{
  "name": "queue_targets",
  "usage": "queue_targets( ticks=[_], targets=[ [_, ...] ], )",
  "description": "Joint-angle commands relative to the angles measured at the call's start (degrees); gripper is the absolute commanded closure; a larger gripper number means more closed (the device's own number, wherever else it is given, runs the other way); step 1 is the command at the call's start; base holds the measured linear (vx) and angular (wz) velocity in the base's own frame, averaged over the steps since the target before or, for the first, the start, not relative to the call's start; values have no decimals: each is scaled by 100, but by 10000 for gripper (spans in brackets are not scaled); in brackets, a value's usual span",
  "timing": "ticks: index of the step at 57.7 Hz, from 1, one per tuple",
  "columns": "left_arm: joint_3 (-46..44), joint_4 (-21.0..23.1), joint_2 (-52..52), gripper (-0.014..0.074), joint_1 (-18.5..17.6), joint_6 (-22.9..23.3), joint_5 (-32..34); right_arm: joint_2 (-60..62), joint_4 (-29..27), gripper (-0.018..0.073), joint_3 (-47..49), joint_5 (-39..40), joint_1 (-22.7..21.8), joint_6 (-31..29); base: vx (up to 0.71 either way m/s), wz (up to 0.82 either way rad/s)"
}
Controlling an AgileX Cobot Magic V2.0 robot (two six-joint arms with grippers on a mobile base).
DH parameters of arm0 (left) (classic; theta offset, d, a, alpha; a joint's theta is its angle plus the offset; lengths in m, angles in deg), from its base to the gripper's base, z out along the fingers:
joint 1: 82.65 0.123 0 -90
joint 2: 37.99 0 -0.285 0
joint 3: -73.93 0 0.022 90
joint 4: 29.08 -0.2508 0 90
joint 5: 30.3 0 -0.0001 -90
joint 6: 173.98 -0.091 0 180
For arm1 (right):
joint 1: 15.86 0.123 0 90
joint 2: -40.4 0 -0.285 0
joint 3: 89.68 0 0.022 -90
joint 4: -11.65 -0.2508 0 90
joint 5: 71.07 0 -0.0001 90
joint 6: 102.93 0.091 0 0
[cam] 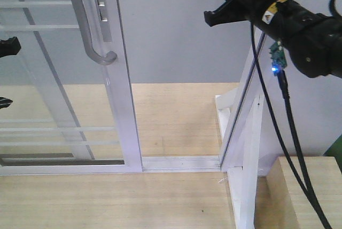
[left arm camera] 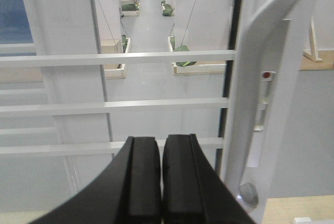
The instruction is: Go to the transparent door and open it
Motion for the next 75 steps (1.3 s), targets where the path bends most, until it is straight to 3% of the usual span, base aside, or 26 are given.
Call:
queue_targets(
  ticks=[1, 26, 37, 43, 46, 63, 75],
  targets=[
    [-197, 44, -91, 411, -28, -62, 469, 618, -23, 565, -393, 431, -158, -45, 0, 0],
    [-197, 116, 83, 411, -28, -254, 618, 2225, -358, 565, -2210, 333, -204, -107, 0, 0],
    [-197, 720, 565, 411, 39, -570, 1114, 2306, -765, 565, -2315, 303, -204, -532, 0, 0],
    [-197, 918, 815, 404, 39, -992, 1635, 2306, -920, 565, -2315, 303, -204, -685, 0, 0],
    [-197, 926, 951, 393, 39, -1184, 1865, 2306, -976, 565, -2315, 303, -204, -796, 0, 0],
    [-771, 979, 1629, 272, 39, -1215, 1916, 2306, -1015, 565, -2315, 280, -204, -819, 0, 0],
    [-1437, 2108, 2156, 269, 154, -1871, 1890, 2306, -1015, 565, -2315, 130, -204, -862, 0, 0]
  ],
)
